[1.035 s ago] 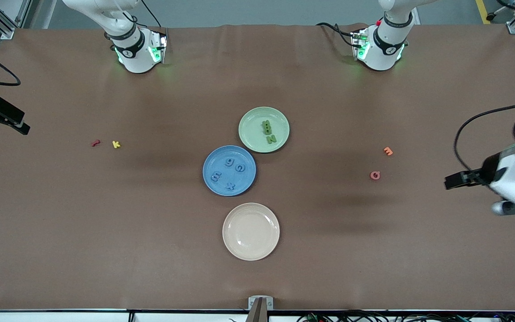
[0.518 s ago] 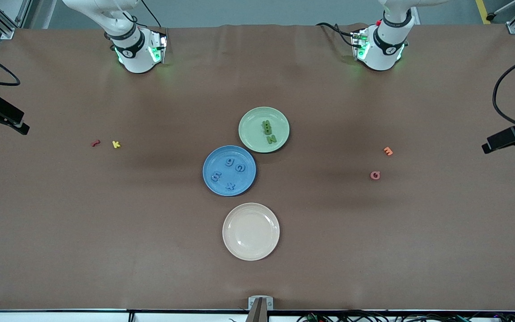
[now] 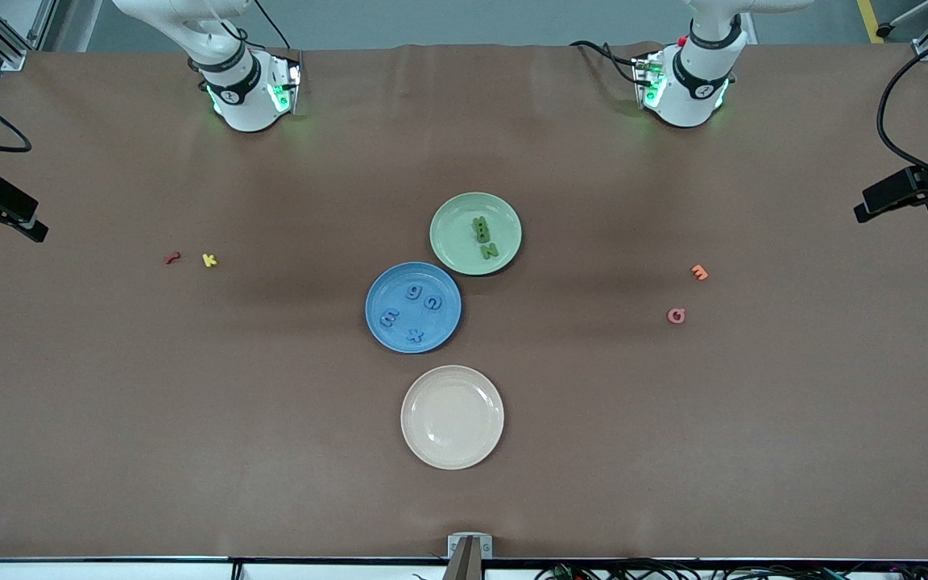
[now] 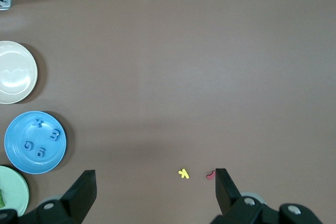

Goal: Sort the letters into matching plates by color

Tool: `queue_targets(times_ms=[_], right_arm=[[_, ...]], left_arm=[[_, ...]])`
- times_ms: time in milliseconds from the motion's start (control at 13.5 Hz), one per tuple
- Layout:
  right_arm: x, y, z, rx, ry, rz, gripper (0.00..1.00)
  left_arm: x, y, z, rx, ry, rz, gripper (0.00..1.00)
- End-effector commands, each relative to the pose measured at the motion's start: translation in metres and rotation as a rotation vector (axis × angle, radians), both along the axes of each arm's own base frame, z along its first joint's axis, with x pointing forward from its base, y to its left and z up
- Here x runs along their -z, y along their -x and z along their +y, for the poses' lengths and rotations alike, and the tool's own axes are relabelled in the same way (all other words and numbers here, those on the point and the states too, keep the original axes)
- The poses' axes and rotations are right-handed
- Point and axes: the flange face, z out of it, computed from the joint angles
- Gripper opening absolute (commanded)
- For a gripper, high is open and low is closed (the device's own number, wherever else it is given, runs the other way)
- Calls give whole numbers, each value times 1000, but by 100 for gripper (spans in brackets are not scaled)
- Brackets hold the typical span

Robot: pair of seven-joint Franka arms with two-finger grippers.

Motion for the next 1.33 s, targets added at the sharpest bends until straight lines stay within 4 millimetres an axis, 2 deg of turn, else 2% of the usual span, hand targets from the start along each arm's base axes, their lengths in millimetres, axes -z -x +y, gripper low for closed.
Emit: queue_targets(times_ms=[0,148,444,518,961,1257], right_arm=[[-5,-2,-3,16,18,-3,100],[-5,-2,-3,14,20,-2,100],[-6,-1,-3,14,20,-3,100],[-6,-1,-3,16,20,-3,100],[-5,-1,-4,17,20,0,100],[-6,0,-4,17,20,0,100]], left_arm=[[-5,16,-28,72,-63,-5,100],[-7,20,-40,95,-64,-21,100],[-6,28,-47,108,-64,-36,100],[-6,29,-54,118,-65,-36,100],[-13,32,-61,105,-56,-45,100],[-21,33,-58,115,-48,-58,100]])
